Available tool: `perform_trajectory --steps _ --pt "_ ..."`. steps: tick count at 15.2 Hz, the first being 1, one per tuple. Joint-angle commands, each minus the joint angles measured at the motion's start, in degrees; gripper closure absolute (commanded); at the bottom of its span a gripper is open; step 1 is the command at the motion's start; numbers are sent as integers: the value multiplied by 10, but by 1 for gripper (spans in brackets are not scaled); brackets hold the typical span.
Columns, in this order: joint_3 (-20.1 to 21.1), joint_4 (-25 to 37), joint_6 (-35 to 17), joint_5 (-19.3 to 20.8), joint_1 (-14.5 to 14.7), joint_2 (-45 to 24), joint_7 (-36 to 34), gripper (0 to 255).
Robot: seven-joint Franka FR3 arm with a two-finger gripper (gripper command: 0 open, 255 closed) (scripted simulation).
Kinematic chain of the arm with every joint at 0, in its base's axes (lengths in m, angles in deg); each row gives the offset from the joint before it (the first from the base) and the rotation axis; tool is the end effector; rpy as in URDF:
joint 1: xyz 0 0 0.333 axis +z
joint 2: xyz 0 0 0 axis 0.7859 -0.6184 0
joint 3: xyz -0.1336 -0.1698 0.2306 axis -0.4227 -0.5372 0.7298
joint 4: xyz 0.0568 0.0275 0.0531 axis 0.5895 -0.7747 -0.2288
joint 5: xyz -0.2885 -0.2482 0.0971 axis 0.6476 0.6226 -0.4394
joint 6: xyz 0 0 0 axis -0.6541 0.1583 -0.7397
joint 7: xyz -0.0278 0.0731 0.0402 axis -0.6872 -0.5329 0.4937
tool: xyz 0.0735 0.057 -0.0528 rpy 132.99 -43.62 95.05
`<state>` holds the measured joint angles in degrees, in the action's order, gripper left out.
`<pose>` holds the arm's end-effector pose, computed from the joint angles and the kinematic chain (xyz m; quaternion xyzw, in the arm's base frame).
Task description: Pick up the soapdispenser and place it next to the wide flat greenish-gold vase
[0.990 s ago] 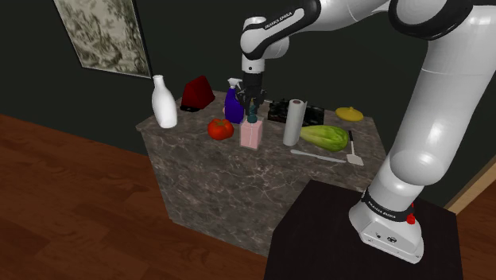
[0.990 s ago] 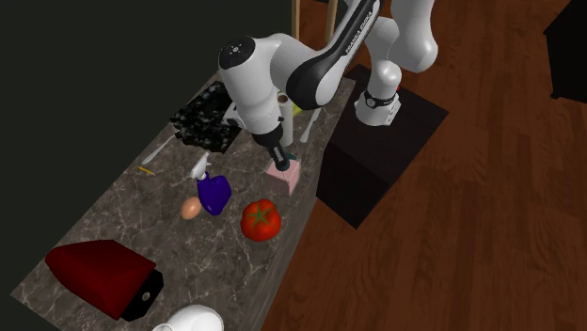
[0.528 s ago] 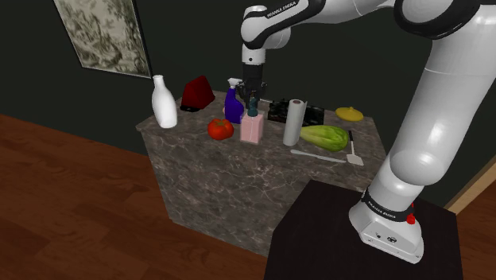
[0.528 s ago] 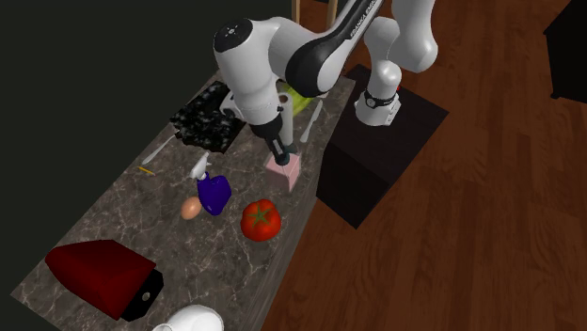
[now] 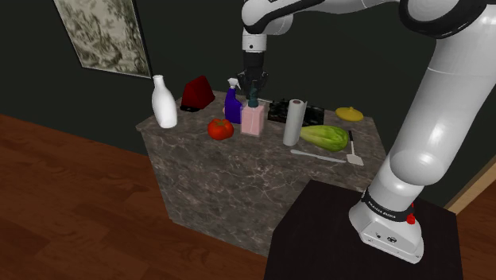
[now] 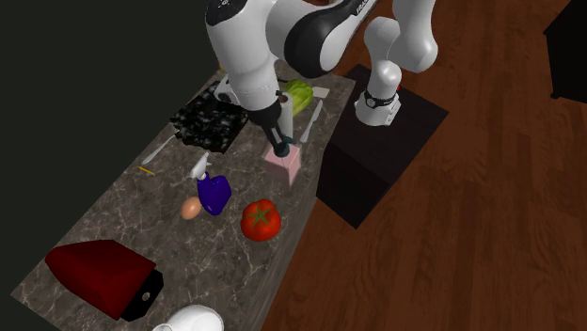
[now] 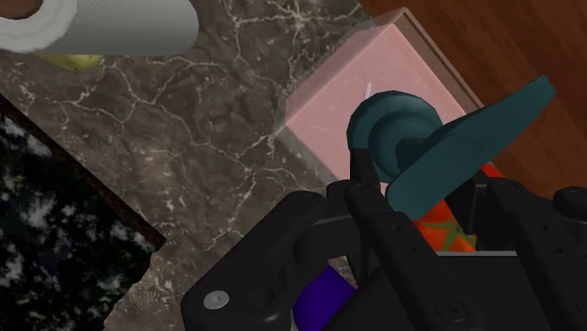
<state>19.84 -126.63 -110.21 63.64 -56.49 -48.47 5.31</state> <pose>0.5749 -0.0349 0.4688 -0.9790 0.1883 0.0612 0.0492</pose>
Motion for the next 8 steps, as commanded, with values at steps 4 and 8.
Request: perform_trajectory --steps 4,8 --pt "0 31 37 1 0 6 -4 255" --pt "0 59 67 1 0 8 -7 255"
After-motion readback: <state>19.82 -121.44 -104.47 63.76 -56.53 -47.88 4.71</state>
